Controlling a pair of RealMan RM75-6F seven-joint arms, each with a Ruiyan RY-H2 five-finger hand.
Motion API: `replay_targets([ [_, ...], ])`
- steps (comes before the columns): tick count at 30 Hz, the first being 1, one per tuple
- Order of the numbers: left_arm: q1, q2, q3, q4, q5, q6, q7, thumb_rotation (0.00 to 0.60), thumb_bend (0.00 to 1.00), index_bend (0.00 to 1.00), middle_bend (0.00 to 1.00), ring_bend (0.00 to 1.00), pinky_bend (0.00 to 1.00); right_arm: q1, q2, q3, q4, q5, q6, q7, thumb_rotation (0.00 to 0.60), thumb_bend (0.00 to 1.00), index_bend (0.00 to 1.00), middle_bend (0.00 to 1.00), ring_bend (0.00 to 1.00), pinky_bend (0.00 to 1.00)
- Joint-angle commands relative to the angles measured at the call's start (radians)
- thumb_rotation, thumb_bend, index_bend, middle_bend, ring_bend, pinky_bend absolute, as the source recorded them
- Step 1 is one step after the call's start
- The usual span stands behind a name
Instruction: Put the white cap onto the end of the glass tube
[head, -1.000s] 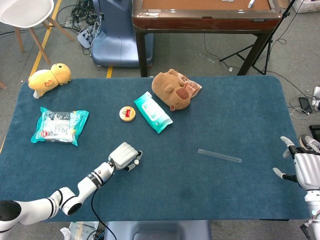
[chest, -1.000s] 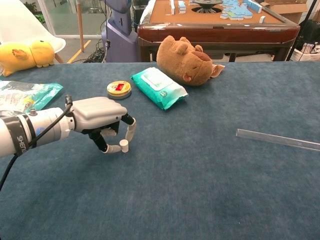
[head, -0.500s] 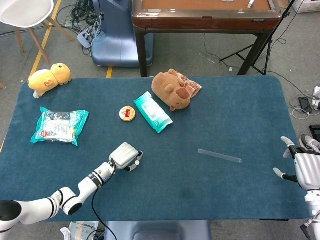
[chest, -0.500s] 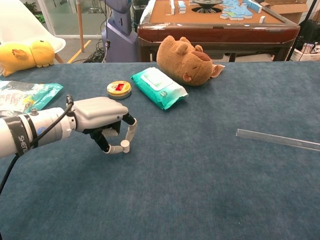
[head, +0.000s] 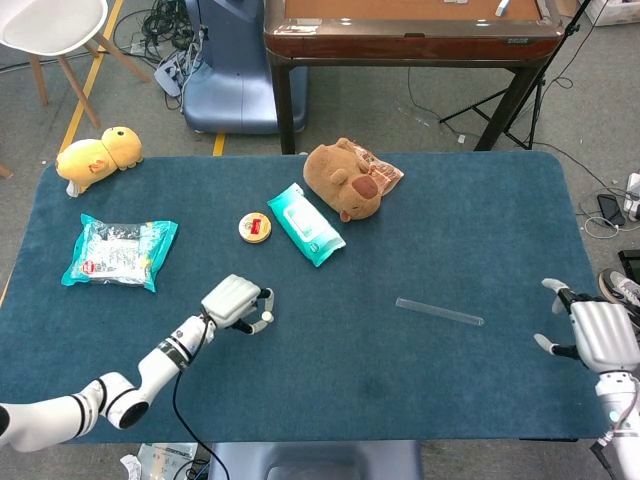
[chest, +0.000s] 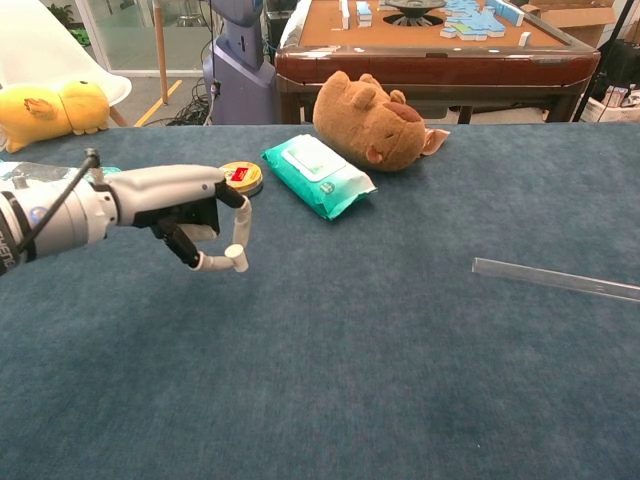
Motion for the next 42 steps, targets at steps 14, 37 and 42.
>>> replay_targets([
  [14, 0.092, 0.173, 0.033, -0.196, 0.04, 0.111, -0.006, 0.6, 0.29, 0.54, 1.0, 1.0, 1.0, 0.329, -0.196, 0.077, 0.031, 0.278, -0.359, -0.266, 0.6, 0.16, 0.49, 0.91, 0.98, 1.0],
  [37, 0.113, 0.174, 0.06, -0.203, 0.076, 0.112, -0.025, 0.6, 0.29, 0.54, 1.0, 1.0, 1.0, 0.483, -0.419, 0.027, 0.236, 0.576, -0.399, -0.42, 0.6, 0.16, 0.51, 0.95, 1.0, 1.0],
  [42, 0.115, 0.172, 0.062, -0.202, 0.083, 0.114, -0.03, 0.6, 0.29, 0.54, 1.0, 1.0, 1.0, 0.495, -0.438, 0.016, 0.274, 0.62, -0.413, -0.418, 0.6, 0.18, 0.52, 0.95, 1.0, 1.0],
])
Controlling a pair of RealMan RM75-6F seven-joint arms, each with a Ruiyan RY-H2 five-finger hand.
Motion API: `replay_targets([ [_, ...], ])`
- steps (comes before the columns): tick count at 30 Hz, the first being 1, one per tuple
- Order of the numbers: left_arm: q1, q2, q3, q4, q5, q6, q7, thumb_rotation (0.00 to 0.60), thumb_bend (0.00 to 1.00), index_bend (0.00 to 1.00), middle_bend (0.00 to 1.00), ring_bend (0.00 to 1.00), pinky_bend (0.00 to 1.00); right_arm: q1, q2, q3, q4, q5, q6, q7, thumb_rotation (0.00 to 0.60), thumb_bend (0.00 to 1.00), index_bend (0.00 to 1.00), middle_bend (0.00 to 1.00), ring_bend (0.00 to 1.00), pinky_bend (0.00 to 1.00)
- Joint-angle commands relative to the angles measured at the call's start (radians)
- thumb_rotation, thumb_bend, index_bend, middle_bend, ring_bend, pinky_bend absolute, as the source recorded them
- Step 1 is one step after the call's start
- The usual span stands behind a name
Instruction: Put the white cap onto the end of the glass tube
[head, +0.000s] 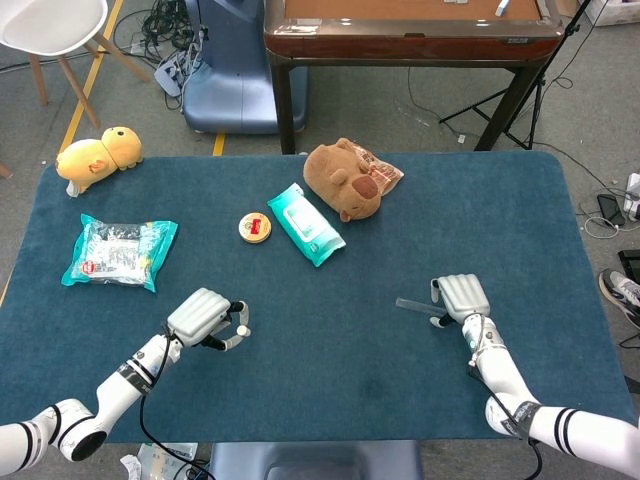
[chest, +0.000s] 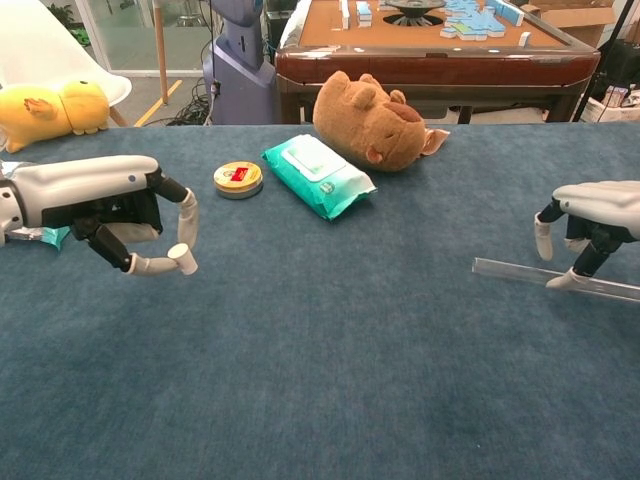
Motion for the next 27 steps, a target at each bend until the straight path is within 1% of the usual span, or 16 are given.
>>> replay_targets([
  [1, 0.0, -0.001, 0.0, 0.001, 0.0, -0.001, -0.001, 0.6, 0.29, 0.54, 1.0, 1.0, 1.0, 0.008, -0.012, -0.007, 0.021, 0.019, -0.011, 0.005, 0.6, 0.19, 0.52, 0.95, 1.0, 1.0],
  [4, 0.0, -0.003, -0.001, 0.004, -0.002, -0.003, -0.003, 0.6, 0.29, 0.54, 1.0, 1.0, 1.0, 0.014, -0.018, -0.013, 0.036, 0.031, -0.017, 0.007, 0.6, 0.22, 0.52, 0.95, 1.0, 1.0],
  [11, 0.0, -0.005, -0.005, 0.007, -0.005, -0.007, -0.004, 0.6, 0.29, 0.54, 1.0, 1.0, 1.0, 0.028, -0.025, -0.021, 0.048, 0.045, -0.024, 0.012, 0.6, 0.23, 0.52, 0.95, 1.0, 1.0],
  [20, 0.001, -0.008, -0.006, 0.013, -0.005, -0.009, -0.011, 0.6, 0.29, 0.54, 1.0, 1.0, 1.0, 0.044, -0.027, -0.04, 0.047, 0.08, -0.025, -0.004, 0.6, 0.26, 0.55, 0.95, 1.0, 1.0],
  [23, 0.002, -0.009, -0.007, 0.016, -0.005, -0.008, -0.014, 0.6, 0.29, 0.54, 1.0, 1.0, 1.0, 0.049, -0.029, -0.043, 0.049, 0.089, -0.025, -0.005, 0.6, 0.3, 0.56, 0.95, 1.0, 1.0],
  [27, 0.003, -0.007, -0.012, 0.019, -0.011, -0.007, -0.02, 0.6, 0.29, 0.54, 1.0, 1.0, 1.0, 0.058, -0.026, -0.046, 0.048, 0.102, -0.032, -0.006, 0.6, 0.39, 0.58, 0.96, 1.0, 1.0],
])
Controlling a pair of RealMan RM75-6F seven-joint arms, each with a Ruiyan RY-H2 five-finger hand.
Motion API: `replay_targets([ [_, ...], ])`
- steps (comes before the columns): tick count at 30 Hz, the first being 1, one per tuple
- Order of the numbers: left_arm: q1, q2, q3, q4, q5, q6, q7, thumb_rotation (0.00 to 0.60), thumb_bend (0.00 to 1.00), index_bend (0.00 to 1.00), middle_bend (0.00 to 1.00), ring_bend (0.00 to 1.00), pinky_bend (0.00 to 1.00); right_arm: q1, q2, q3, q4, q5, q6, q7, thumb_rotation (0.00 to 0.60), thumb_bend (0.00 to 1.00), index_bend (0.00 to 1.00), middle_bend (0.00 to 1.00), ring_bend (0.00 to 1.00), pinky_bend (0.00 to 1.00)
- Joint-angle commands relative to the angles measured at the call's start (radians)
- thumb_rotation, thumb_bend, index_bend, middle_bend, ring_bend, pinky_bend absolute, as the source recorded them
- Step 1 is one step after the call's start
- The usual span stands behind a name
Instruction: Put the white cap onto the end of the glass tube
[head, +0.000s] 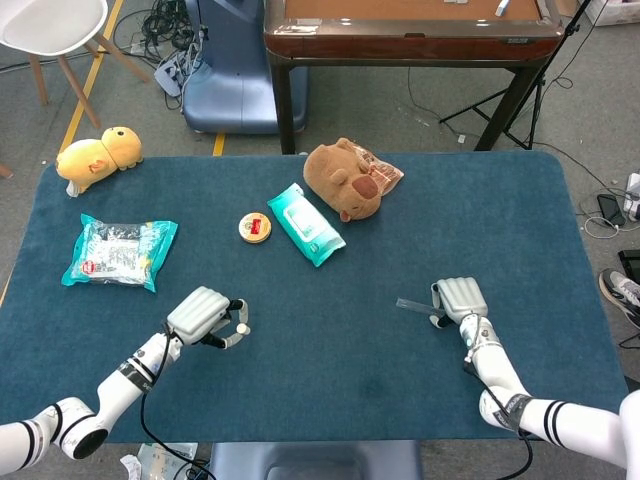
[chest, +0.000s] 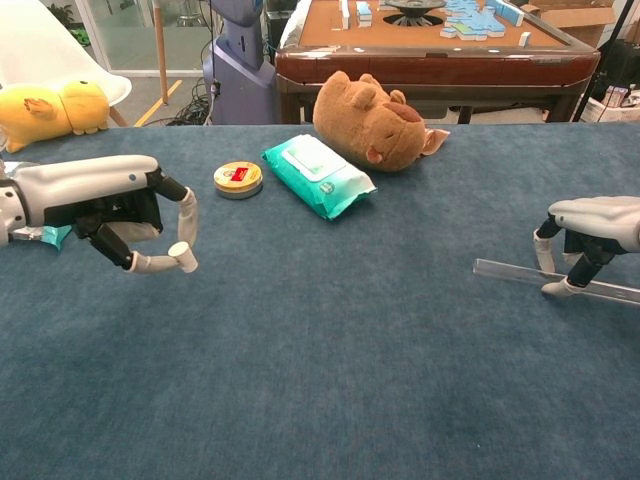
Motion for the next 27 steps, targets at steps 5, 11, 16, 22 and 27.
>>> replay_targets([
  [5, 0.002, 0.013, -0.016, 0.005, -0.02, 0.0, -0.034, 0.6, 0.29, 0.54, 1.0, 1.0, 1.0, 0.005, 0.011, 0.01, -0.016, -0.004, -0.012, 0.037, 0.6, 0.47, 0.6, 0.96, 1.0, 1.0],
  [11, 0.0, 0.059, -0.052, -0.003, -0.059, -0.012, -0.115, 0.6, 0.29, 0.54, 1.0, 1.0, 1.0, -0.025, 0.071, 0.08, -0.104, -0.128, -0.034, 0.226, 0.6, 0.49, 0.61, 0.96, 1.0, 1.0],
  [16, 0.001, 0.115, -0.093, -0.034, -0.101, -0.014, -0.184, 0.6, 0.29, 0.54, 1.0, 1.0, 1.0, -0.04, 0.104, 0.141, -0.16, -0.268, -0.025, 0.376, 0.6, 0.52, 0.61, 0.95, 1.0, 1.0],
  [22, 0.005, 0.187, -0.143, -0.073, -0.151, -0.026, -0.279, 0.6, 0.3, 0.54, 1.0, 1.0, 1.0, -0.031, 0.066, 0.185, -0.171, -0.417, 0.011, 0.501, 0.6, 0.52, 0.61, 0.95, 1.0, 1.0],
  [27, 0.01, 0.22, -0.183, -0.1, -0.183, -0.024, -0.35, 0.6, 0.29, 0.55, 1.0, 1.0, 1.0, -0.003, -0.005, 0.196, -0.135, -0.51, 0.041, 0.55, 0.6, 0.52, 0.62, 0.94, 1.0, 1.0],
])
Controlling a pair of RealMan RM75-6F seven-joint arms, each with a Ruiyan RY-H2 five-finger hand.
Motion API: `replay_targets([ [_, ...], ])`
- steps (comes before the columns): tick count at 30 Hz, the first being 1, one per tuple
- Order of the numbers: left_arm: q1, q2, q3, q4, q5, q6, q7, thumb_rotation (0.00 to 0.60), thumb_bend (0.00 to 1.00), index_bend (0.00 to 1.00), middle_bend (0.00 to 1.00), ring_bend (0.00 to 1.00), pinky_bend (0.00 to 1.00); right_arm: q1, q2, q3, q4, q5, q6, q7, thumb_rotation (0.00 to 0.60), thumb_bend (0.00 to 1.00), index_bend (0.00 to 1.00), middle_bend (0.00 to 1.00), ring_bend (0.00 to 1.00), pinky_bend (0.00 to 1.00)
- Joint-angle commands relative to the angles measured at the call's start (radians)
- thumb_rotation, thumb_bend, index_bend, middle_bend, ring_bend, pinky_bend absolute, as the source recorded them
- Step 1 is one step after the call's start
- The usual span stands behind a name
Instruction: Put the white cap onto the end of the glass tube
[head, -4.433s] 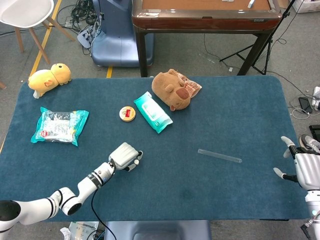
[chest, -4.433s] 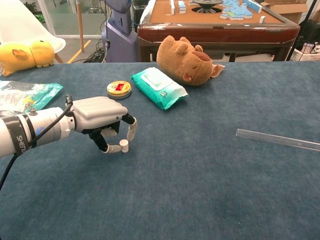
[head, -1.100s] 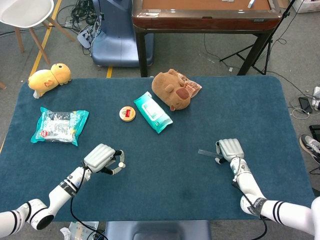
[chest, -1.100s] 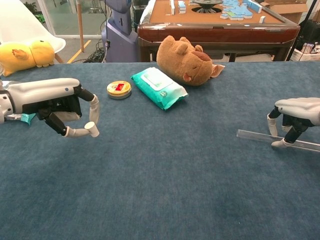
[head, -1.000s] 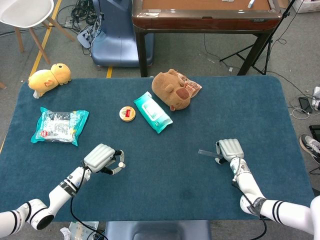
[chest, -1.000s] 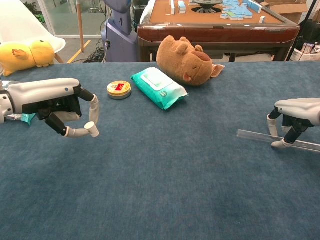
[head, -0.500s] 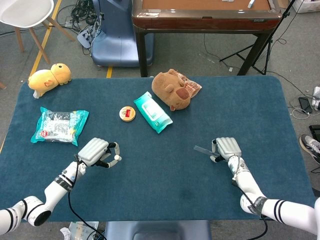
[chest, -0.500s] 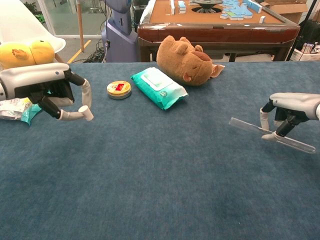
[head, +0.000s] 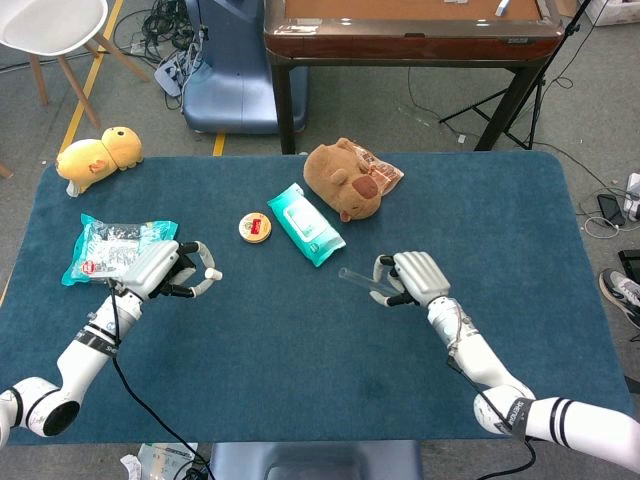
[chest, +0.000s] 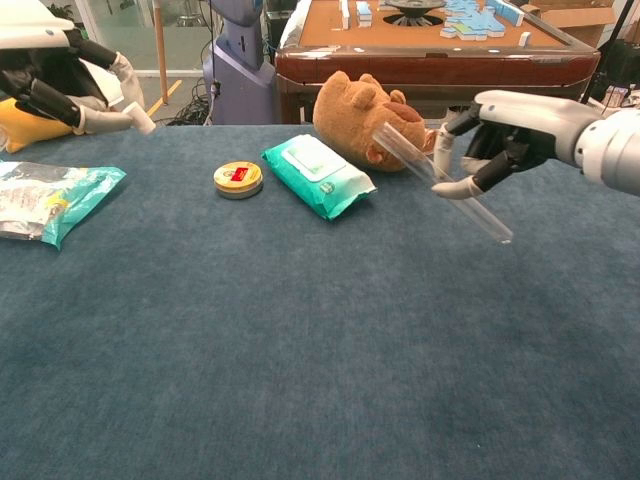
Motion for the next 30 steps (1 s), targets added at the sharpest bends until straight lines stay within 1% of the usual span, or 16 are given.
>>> replay_targets([
  [1, 0.005, 0.022, -0.031, -0.025, -0.025, 0.001, -0.048, 0.6, 0.29, 0.55, 1.0, 1.0, 1.0, 0.025, -0.069, 0.013, 0.037, -0.066, 0.037, 0.029, 0.6, 0.52, 0.62, 0.93, 1.0, 1.0],
  [6, 0.004, 0.038, -0.051, -0.056, -0.034, 0.003, -0.057, 0.6, 0.29, 0.55, 1.0, 1.0, 1.0, 0.049, -0.164, 0.019, 0.102, -0.131, 0.085, 0.066, 0.6, 0.54, 0.62, 0.93, 1.0, 1.0],
  [14, -0.012, 0.031, -0.074, -0.097, -0.057, -0.003, -0.023, 0.6, 0.29, 0.55, 1.0, 1.0, 1.0, 0.08, -0.26, 0.03, 0.174, -0.177, 0.124, 0.119, 0.6, 0.54, 0.62, 0.93, 1.0, 1.0],
  [19, -0.024, 0.019, -0.077, -0.115, -0.059, -0.01, 0.005, 0.6, 0.29, 0.55, 1.0, 1.0, 1.0, 0.094, -0.291, 0.035, 0.195, -0.172, 0.119, 0.135, 0.6, 0.54, 0.62, 0.93, 1.0, 1.0],
  [30, -0.036, -0.027, -0.081, -0.144, -0.047, 0.025, 0.084, 0.6, 0.29, 0.56, 1.0, 1.0, 1.0, 0.115, -0.322, 0.059, 0.212, -0.138, 0.104, 0.141, 0.6, 0.54, 0.62, 0.93, 1.0, 1.0],
])
